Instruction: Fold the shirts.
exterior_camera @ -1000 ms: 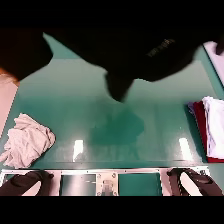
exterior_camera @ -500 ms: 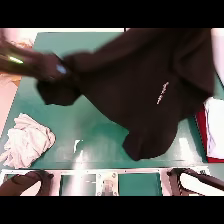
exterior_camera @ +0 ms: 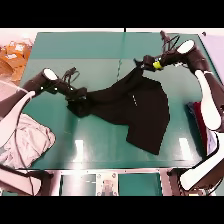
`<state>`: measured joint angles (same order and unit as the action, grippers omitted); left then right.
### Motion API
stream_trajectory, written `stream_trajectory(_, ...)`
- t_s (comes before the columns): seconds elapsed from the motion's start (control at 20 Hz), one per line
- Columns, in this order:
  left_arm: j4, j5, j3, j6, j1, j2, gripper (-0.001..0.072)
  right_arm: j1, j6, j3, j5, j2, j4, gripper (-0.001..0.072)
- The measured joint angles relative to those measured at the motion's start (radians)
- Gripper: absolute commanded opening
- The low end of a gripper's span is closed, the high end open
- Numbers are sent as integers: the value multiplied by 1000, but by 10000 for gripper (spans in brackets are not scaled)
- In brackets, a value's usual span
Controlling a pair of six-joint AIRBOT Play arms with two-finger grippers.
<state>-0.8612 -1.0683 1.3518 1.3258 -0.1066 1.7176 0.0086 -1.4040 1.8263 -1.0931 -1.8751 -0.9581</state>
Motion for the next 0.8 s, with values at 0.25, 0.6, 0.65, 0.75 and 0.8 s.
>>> stream_trajectory(0.25, 35, -108, 272, -11, 118, 87, 710, -147, 0, 29, -175, 5, -4, 257)
stream_trajectory(0.6, 16, -444, 404, 5, 305, 106, 24, -409, 37, -403, -320, 248, -6, 269)
stream_trajectory(0.65, 6, -481, 406, 5, 317, 105, 24, -449, 48, -486, -305, 296, -5, 310)
stream_trajectory(0.75, -22, -533, 369, -2, 332, 78, 24, -529, 66, -650, -274, 388, -13, 460)
stream_trajectory(0.8, -42, -538, 324, -16, 342, 50, 24, -563, 74, -716, -260, 422, -13, 460)
